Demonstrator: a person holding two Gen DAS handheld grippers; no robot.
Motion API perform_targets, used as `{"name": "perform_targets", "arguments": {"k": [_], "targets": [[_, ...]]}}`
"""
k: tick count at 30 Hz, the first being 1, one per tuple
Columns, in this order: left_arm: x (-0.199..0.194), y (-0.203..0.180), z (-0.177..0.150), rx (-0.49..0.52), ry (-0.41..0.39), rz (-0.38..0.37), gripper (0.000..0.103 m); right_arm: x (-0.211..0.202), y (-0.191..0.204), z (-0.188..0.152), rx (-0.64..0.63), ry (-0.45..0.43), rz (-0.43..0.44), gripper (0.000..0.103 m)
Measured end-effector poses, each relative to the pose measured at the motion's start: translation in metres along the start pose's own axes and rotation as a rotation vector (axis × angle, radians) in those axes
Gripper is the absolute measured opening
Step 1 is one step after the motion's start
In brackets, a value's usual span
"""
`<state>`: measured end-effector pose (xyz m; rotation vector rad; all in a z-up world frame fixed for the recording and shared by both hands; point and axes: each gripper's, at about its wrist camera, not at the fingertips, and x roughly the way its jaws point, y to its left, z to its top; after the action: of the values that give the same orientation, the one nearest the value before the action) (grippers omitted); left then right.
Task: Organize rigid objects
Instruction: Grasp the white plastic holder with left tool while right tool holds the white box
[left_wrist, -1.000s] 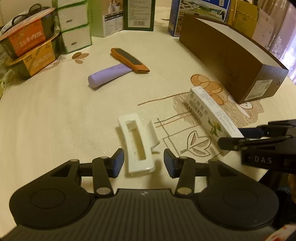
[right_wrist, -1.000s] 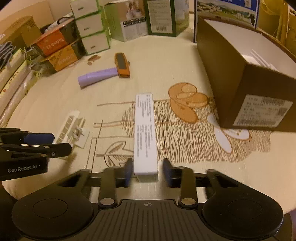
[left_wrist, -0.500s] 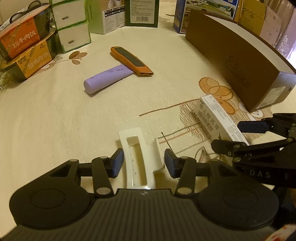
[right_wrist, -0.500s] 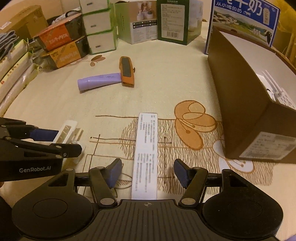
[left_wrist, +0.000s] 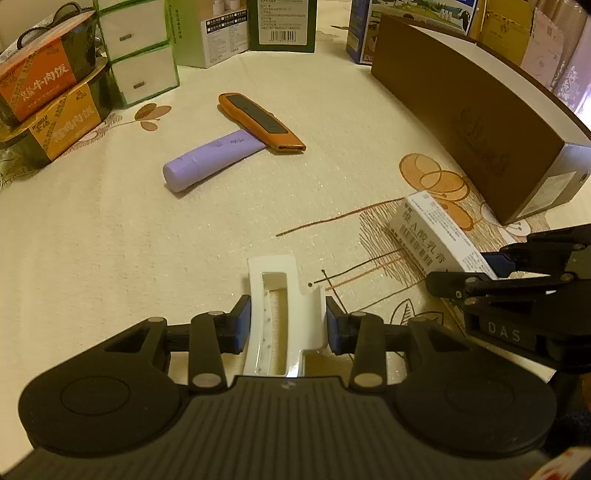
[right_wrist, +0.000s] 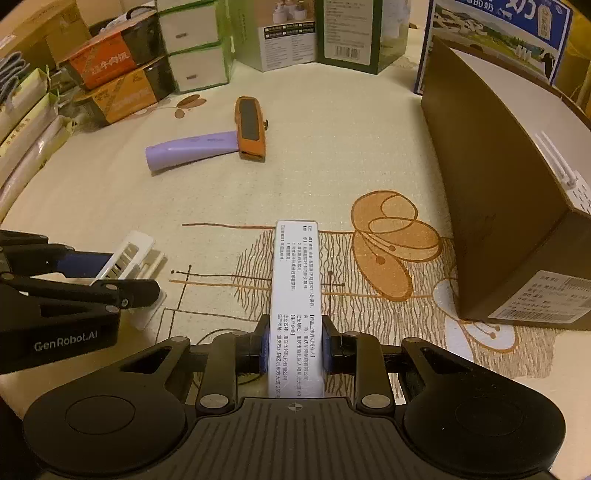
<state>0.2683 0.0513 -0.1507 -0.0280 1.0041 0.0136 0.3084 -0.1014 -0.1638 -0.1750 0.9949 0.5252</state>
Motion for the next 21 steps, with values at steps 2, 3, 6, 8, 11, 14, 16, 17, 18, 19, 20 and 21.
{"name": "perform_targets", "arguments": {"k": [2, 3, 6, 8, 11, 14, 16, 17, 18, 19, 20, 21], "targets": [[-0.003, -0.001, 0.001, 0.005, -0.006, 0.002, 0.035, -0.003, -0.001, 0.000, 0.008, 0.001, 0.012, 0.023], [-0.005, -0.001, 0.002, 0.007, -0.011, 0.003, 0.035, -0.005, -0.002, 0.001, 0.012, -0.002, 0.017, 0.023], [-0.012, -0.003, 0.004, 0.011, -0.024, 0.002, 0.035, -0.013, -0.003, 0.003, 0.014, -0.013, 0.020, 0.023], [-0.018, -0.005, 0.007, 0.015, -0.032, 0.002, 0.035, -0.019, -0.003, 0.005, 0.013, -0.022, 0.022, 0.023], [-0.026, -0.009, 0.011, 0.023, -0.043, 0.004, 0.035, -0.029, -0.004, 0.008, 0.010, -0.039, 0.028, 0.023], [-0.035, -0.013, 0.016, 0.029, -0.056, 0.003, 0.035, -0.042, -0.005, 0.011, 0.010, -0.061, 0.035, 0.023], [-0.042, -0.016, 0.021, 0.035, -0.071, 0.000, 0.035, -0.051, -0.006, 0.014, 0.010, -0.077, 0.043, 0.023], [-0.046, -0.018, 0.024, 0.038, -0.080, -0.004, 0.035, -0.056, -0.007, 0.016, 0.008, -0.085, 0.045, 0.023], [-0.049, -0.020, 0.026, 0.039, -0.088, -0.009, 0.035, -0.062, -0.008, 0.017, 0.003, -0.094, 0.047, 0.023], [-0.053, -0.022, 0.029, 0.040, -0.097, -0.013, 0.035, -0.066, -0.008, 0.019, 0.000, -0.103, 0.048, 0.023], [-0.056, -0.024, 0.032, 0.043, -0.104, -0.016, 0.035, -0.071, -0.009, 0.020, -0.003, -0.113, 0.048, 0.023], [-0.061, -0.027, 0.036, 0.047, -0.116, -0.020, 0.035, -0.076, -0.011, 0.022, -0.004, -0.124, 0.049, 0.023]]}}
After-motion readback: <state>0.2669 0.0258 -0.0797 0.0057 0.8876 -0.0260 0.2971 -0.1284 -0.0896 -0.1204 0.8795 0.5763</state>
